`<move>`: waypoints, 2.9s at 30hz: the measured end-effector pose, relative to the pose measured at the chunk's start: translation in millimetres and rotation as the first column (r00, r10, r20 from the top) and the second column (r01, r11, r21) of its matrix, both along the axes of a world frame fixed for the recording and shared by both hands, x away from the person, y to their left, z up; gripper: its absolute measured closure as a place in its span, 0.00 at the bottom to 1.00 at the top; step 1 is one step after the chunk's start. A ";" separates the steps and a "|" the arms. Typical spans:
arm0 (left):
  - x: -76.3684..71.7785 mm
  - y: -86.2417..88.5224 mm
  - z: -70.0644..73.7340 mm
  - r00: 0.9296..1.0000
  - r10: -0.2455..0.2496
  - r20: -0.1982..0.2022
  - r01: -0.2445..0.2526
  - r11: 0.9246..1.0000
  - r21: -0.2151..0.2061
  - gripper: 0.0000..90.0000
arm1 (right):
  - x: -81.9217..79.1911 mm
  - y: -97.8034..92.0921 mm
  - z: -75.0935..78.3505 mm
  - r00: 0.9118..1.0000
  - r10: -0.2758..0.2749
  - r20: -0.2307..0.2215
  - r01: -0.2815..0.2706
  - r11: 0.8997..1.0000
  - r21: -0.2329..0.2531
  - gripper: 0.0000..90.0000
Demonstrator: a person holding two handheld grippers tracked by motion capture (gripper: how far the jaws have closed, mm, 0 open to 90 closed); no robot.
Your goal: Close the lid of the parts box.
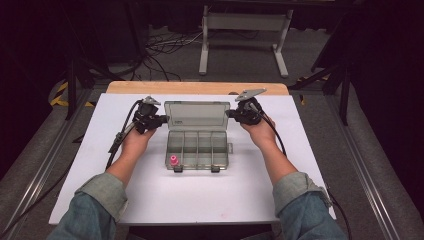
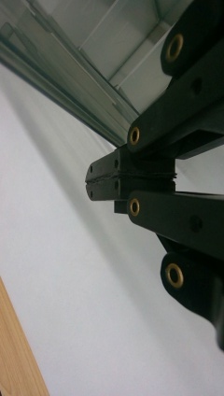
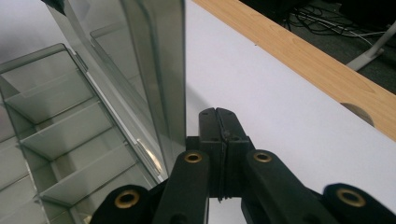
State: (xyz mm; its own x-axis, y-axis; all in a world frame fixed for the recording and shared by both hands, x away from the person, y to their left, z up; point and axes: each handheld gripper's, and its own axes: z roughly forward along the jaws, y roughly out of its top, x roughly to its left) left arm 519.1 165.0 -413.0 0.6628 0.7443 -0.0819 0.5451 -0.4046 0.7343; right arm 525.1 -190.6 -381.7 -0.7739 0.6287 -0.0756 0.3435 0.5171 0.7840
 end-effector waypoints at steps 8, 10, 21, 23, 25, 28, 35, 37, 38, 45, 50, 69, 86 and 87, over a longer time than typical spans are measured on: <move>-5.2 1.5 5.4 1.000 -0.021 0.011 0.021 1.000 0.002 0.99 | -8.5 -0.3 4.1 1.000 0.027 0.007 -0.027 1.000 0.001 1.00; -6.6 2.8 6.3 1.000 -0.029 0.013 0.029 1.000 -0.001 0.99 | -10.7 -0.8 5.0 0.999 0.031 0.010 -0.031 1.000 0.002 1.00; -13.1 5.6 7.7 0.999 -0.053 0.008 0.053 0.999 0.005 0.99 | -23.0 -4.4 5.4 0.998 0.057 0.009 -0.057 0.998 0.008 1.00; -15.3 5.3 8.2 0.998 -0.058 0.013 0.058 0.998 0.008 0.99 | -26.4 -4.7 5.5 0.998 0.066 0.009 -0.066 0.998 0.009 1.00; -17.4 5.2 8.6 0.997 -0.069 0.018 0.069 0.997 0.017 0.99 | -28.6 -5.0 5.3 0.997 0.073 0.007 -0.073 0.997 0.009 1.00; -20.5 5.3 9.6 0.997 -0.079 0.019 0.079 0.996 0.028 0.99 | -32.9 -4.9 4.0 0.996 0.086 -0.001 -0.086 0.996 0.011 1.00; -27.8 5.3 10.9 0.995 -0.102 0.013 0.102 0.995 0.022 0.99 | -41.1 -4.4 1.7 0.995 0.102 -0.013 -0.102 0.995 0.012 1.00; -30.2 6.3 11.3 0.993 -0.115 0.022 0.114 0.993 0.029 0.98 | -44.2 -4.6 1.6 0.994 0.110 -0.009 -0.110 0.994 0.015 1.00; -31.9 6.7 11.5 0.993 -0.117 0.022 0.116 0.993 0.028 0.98 | -45.8 -4.6 1.6 0.993 0.113 -0.012 -0.113 0.993 0.015 1.00; -43.0 8.0 15.7 0.988 -0.153 0.024 0.152 0.988 0.036 0.98 | -55.3 -4.4 0.6 0.989 0.144 -0.029 -0.143 0.990 0.007 1.00; -49.7 6.1 19.0 0.981 -0.194 -0.008 0.194 0.980 0.036 0.95 | -62.1 -2.0 1.5 0.984 0.172 -0.051 -0.172 0.985 -0.011 1.00; -67.1 -3.7 24.8 0.928 -0.353 -0.120 0.363 0.929 0.076 0.99 | -79.6 8.4 -0.2 0.954 0.263 -0.146 -0.280 0.954 -0.106 1.00; -78.3 -9.9 24.9 0.886 -0.421 -0.194 0.450 0.881 0.144 0.99 | -89.5 12.6 -0.8 0.931 0.303 -0.205 -0.335 0.930 -0.150 1.00; -78.7 -10.3 24.8 0.883 -0.424 -0.199 0.455 0.878 0.149 0.99 | -89.7 13.2 -1.3 0.929 0.307 -0.208 -0.341 0.928 -0.150 1.00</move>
